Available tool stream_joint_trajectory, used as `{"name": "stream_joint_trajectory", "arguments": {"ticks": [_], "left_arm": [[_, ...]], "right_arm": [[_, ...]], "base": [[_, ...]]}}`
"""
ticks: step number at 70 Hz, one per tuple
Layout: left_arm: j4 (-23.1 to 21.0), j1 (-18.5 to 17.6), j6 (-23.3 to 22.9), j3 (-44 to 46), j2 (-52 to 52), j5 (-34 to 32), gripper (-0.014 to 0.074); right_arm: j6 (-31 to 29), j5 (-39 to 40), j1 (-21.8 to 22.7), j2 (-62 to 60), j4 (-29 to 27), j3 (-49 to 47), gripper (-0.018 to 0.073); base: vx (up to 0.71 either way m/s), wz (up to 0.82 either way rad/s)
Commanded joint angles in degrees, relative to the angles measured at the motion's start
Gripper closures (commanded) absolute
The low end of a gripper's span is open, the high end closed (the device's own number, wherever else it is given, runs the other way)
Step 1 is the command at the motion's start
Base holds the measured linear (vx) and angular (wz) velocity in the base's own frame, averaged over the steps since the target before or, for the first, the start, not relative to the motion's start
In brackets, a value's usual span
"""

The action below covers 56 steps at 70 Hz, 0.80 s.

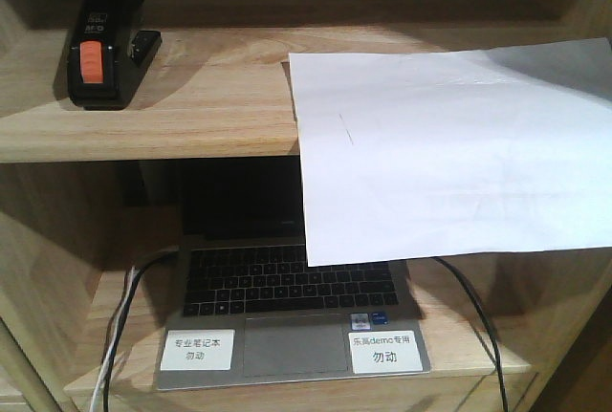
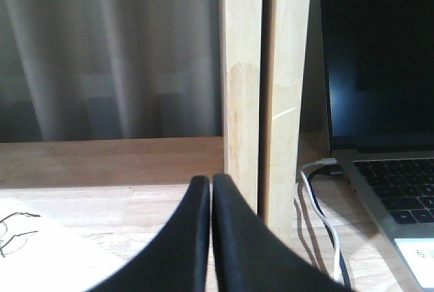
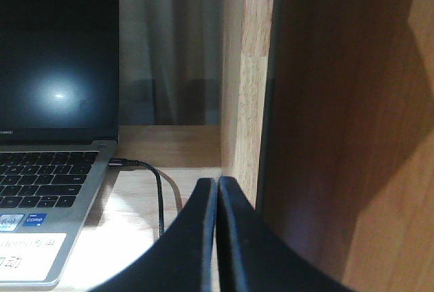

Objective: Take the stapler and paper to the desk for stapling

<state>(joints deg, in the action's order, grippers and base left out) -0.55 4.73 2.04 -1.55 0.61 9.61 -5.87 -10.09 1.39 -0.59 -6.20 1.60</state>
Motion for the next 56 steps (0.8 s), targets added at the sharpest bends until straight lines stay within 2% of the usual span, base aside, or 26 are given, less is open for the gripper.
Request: {"name": "stream_joint_trajectory", "arguments": {"ticks": [1,56], "left_arm": [[-0.5,-0.3,-0.7,-1.4,0.6,-4.0,0.0603],[-0.5,-0.3,-0.7,-1.4,0.6,-4.0,0.0603]], "right_arm": [[-0.2,4.5,0.4,-0.9,0.1,0.7,0.0568],[-0.2,4.4,0.4,-0.9,0.1,0.7,0.0568]], "base": [[0.0,0.0],[0.0,0.0]]}}
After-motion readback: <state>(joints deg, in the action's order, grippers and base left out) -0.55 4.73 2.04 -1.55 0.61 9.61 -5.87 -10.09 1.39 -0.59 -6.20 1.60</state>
